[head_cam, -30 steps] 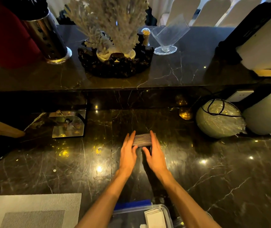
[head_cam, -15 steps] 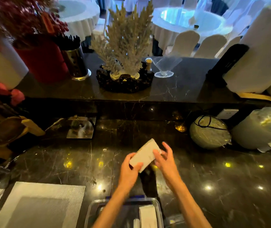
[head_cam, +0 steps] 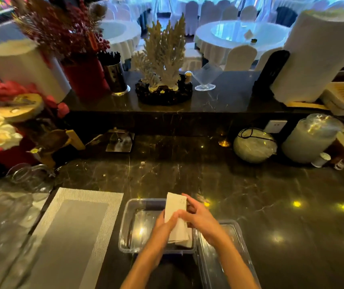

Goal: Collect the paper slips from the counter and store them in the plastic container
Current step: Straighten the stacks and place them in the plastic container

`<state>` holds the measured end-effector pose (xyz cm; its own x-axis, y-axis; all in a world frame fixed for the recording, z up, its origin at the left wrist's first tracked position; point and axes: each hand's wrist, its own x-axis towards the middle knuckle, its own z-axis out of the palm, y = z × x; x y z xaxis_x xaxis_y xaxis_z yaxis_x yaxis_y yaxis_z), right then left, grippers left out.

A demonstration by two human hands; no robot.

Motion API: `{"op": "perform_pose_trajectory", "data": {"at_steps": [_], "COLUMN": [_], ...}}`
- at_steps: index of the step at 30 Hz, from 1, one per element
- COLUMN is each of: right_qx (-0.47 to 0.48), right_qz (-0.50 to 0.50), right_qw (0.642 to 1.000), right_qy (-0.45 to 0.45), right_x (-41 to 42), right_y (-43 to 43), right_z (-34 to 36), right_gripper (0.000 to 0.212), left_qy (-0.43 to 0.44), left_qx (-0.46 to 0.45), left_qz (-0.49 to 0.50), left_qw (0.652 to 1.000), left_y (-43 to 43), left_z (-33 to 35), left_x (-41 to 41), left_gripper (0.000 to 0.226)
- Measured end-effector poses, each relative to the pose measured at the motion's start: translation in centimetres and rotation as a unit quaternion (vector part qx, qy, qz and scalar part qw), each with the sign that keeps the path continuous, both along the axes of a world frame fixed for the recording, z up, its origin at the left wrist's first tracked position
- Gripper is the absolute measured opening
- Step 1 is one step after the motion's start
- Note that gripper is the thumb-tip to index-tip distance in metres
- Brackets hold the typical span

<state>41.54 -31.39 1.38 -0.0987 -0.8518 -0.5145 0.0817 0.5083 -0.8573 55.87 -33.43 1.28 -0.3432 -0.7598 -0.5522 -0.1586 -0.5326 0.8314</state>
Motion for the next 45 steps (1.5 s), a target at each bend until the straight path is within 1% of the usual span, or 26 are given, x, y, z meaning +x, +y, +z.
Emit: {"op": "perform_pose_trajectory", "data": {"at_steps": [2, 4, 6, 9, 10, 13, 15, 16, 18, 19, 21, 25, 27, 29, 31, 32, 33, 34, 35, 36, 37, 38, 40, 41, 43, 45], "right_qx": [-0.003, 0.007, 0.011, 0.031, 0.038, 0.046, 0.046, 0.044, 0.034, 0.023, 0.026, 0.083, 0.102, 0.124, 0.148, 0.159, 0.171, 0.181, 0.192, 0.206, 0.222, 0.235, 0.248, 0.24, 0.22, 0.204], "right_qz": [0.011, 0.039, 0.037, -0.085, -0.087, -0.043, -0.063, -0.093, -0.168, -0.178, -0.143, -0.077, -0.051, -0.057, -0.069, -0.076, -0.08, -0.074, -0.06, -0.046, -0.041, -0.048, -0.072, -0.079, -0.08, -0.087], "right_qw": [1.0, 0.999, 0.999, 0.996, 0.995, 0.998, 0.995, 0.993, 0.984, 0.983, 0.989, 0.988, 0.991, 0.986, 0.974, 0.967, 0.963, 0.964, 0.969, 0.972, 0.971, 0.969, 0.965, 0.967, 0.971, 0.97], "right_qy": [0.017, 0.023, 0.03, -0.02, -0.042, -0.023, -0.053, -0.063, -0.045, -0.034, -0.033, -0.108, -0.076, -0.091, -0.155, -0.183, -0.192, -0.179, -0.145, -0.108, -0.078, -0.064, -0.049, -0.02, 0.057, 0.1], "right_x": [1.1, 1.4, 1.3, 2.8, 4.2, 7.6, 7.5, 7.2, 7.7, 8.7, 10.3, 9.8, 9.9, 10.1, 9.9, 9.5, 9.2, 9.1, 9.2, 9.5, 10.0, 10.7, 12.1, 12.7, 13.8, 14.6], "right_y": [0.5, 0.7, 0.9, 0.5, 0.2, -0.7, -1.3, -1.6, -2.0, -2.1, -2.7, -3.2, -3.5, -3.7, -3.7, -3.6, -3.6, -3.7, -3.8, -4.1, -4.3, -4.7, -5.5, -6.0, -6.7, -6.7], "right_z": [0.9, 1.6, 2.1, 2.4, 2.7, 2.9, 3.1, 3.0, 2.5, 2.5, 2.4, 1.6, 0.7, -0.1, -1.2, -1.6, -2.2, -3.0, -3.8, -4.7, -5.7, -6.6, -8.1, -8.7, -9.8, -10.4], "right_gripper": [0.058, 0.044, 0.055, 0.074, 0.078, 0.081, 0.086, 0.087, 0.076, 0.07, 0.062, 0.044, 0.034, 0.028, 0.025, 0.025, 0.025, 0.026, 0.026, 0.025, 0.025, 0.026, 0.024, 0.019, 0.018, 0.024], "left_qy": [0.01, 0.019, 0.035, 0.033, 0.034, 0.018, 0.014, 0.013, 0.006, -0.008, -0.03, -0.036, -0.063, -0.079, -0.068, -0.073, -0.11, -0.171, -0.242, -0.301, -0.336, -0.337, -0.269, -0.246, -0.241, -0.24], "left_qx": [-0.009, -0.006, 0.011, 0.01, -0.001, -0.034, -0.047, -0.052, -0.058, -0.065, -0.087, -0.077, -0.086, -0.075, -0.047, -0.045, -0.058, -0.078, -0.098, -0.118, -0.127, -0.119, -0.089, -0.083, -0.101, -0.113], "left_qz": [-0.009, 0.005, 0.05, 0.111, 0.107, 0.078, 0.077, 0.083, 0.098, 0.088, 0.048, 0.017, 0.01, -0.013, -0.04, -0.054, -0.055, -0.037, -0.015, -0.005, -0.011, -0.028, -0.074, -0.09, -0.098, -0.094], "left_qw": [1.0, 1.0, 0.998, 0.993, 0.994, 0.996, 0.996, 0.995, 0.994, 0.994, 0.995, 0.996, 0.994, 0.994, 0.996, 0.995, 0.991, 0.981, 0.965, 0.946, 0.933, 0.934, 0.956, 0.961, 0.96, 0.959], "left_y": [0.7, 1.1, 1.2, 1.3, 1.5, 1.9, 0.7, 0.0, -1.0, -1.2, -1.2, -3.1, -3.9, -4.2, -4.4, -4.6, -5.0, -5.6, -6.3, -6.8, -7.3, -7.6, -7.5, -7.3, -7.2, -7.3], "left_z": [0.0, 0.1, 0.2, 0.0, 0.0, -0.1, -0.2, -0.3, -0.9, -1.2, -1.6, -2.1, -2.5, -3.0, -3.8, -4.2, -4.2, -4.7, -5.0, -5.6, -5.9, -6.3, -6.5, -6.6, -6.8, -6.9], "left_x": [0.6, 1.4, 2.5, 2.7, 2.5, 2.3, 3.8, 4.5, 5.2, 5.0, 4.4, 6.5, 7.6, 8.3, 9.3, 10.0, 10.5, 11.1, 11.7, 12.2, 12.5, 12.6, 12.4, 12.4, 12.7, 13.0], "left_gripper": [0.051, 0.047, 0.041, 0.035, 0.033, 0.032, 0.035, 0.035, 0.038, 0.039, 0.042, 0.053, 0.057, 0.059, 0.054, 0.047, 0.035, 0.025, 0.025, 0.035, 0.043, 0.046, 0.04, 0.036, 0.037, 0.041]}}
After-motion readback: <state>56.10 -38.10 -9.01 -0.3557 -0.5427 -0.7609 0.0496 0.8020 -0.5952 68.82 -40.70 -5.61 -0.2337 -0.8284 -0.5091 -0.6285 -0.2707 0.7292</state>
